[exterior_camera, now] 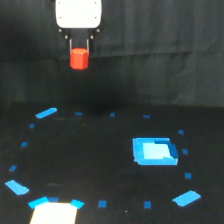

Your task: Pick up the red object from the table

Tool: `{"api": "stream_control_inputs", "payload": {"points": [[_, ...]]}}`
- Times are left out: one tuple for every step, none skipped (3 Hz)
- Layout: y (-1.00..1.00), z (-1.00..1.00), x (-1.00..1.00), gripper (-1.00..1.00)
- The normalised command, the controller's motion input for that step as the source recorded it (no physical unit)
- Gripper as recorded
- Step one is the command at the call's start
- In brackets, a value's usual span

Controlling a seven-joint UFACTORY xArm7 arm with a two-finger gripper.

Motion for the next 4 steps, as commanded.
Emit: {"api": "stream_control_inputs", "payload": {"points": [[0.24,-0.28,-0.02,-1.00],[0.47,0.36,-0.03,-1.00],[0.27,0.50,0.03,-1.00],[-0.08,0.16,-0.02,-1.00]]}}
